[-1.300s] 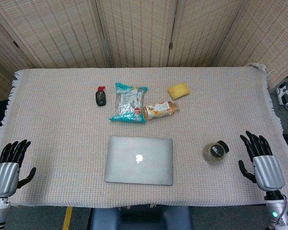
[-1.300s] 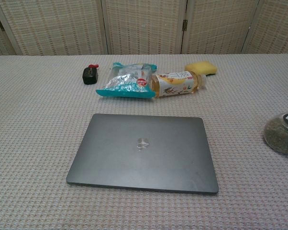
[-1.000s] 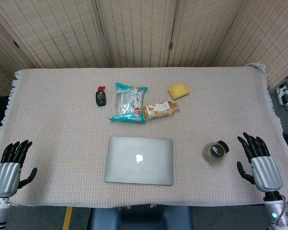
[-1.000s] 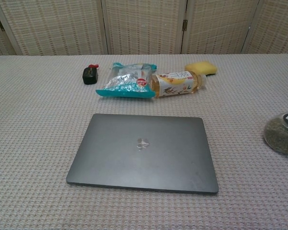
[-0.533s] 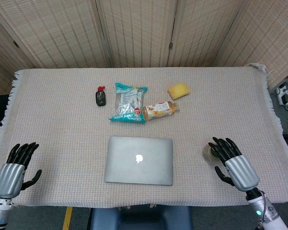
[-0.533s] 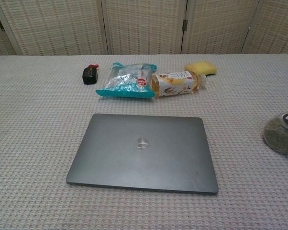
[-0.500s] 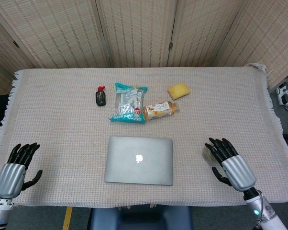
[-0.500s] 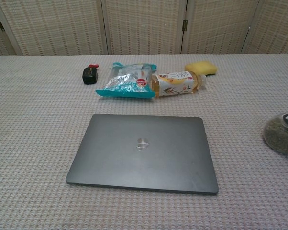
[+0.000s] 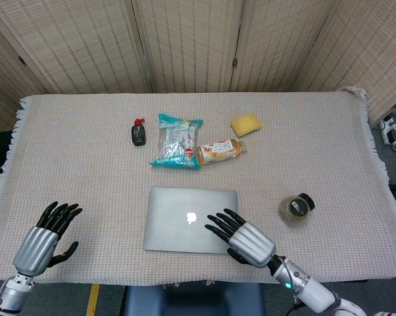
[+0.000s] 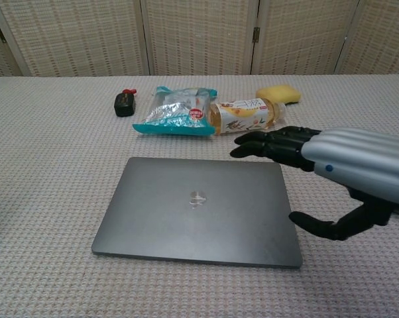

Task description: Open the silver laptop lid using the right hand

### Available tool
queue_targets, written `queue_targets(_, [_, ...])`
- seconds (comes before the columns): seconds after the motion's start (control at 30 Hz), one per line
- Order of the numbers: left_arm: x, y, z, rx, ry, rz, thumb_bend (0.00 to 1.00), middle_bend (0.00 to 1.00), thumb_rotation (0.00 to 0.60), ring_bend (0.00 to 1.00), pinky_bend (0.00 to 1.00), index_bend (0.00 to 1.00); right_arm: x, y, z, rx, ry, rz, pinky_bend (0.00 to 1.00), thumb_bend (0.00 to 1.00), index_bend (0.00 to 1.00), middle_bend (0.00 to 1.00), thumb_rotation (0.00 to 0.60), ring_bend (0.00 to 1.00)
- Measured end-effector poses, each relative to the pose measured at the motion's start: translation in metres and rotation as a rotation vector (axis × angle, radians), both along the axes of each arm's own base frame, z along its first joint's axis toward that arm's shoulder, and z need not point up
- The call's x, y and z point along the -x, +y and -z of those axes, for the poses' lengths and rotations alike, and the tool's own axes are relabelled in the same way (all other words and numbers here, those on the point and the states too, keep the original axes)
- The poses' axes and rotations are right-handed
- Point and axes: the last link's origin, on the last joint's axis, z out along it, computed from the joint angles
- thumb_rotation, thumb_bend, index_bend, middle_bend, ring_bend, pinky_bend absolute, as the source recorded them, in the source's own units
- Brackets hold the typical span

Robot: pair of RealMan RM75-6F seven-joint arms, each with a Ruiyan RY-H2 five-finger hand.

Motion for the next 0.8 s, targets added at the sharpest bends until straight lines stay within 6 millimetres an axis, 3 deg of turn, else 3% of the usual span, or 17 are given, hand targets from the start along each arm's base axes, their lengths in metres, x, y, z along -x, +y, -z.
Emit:
queue_targets(0.37, [-0.004, 0.0, 0.012, 0.055, 0.01, 0.028, 0.41, 0.15, 0.6, 0.12, 0.0, 0.15, -0.043, -0.01, 0.071, -0.067, 0.076, -0.054, 0.0, 0.3, 0.0, 0.0, 0.6, 0.0])
queue_targets(0.6, [-0.003, 0.001, 0.015, 0.063, 0.006, 0.023, 0.41, 0.15, 0.6, 0.11, 0.0, 0.14, -0.054, -0.018, 0.1, -0.074, 0.106, -0.049, 0.0, 0.3, 0.0, 0.0, 0.6, 0.0])
queue_targets(0.8, [-0.003, 0.002, 0.016, 0.063, 0.004, 0.02, 0.41, 0.15, 0.6, 0.1, 0.0, 0.14, -0.062, -0.023, 0.114, -0.071, 0.116, -0.056, 0.0, 0.29, 0.0, 0.0, 0.6, 0.0])
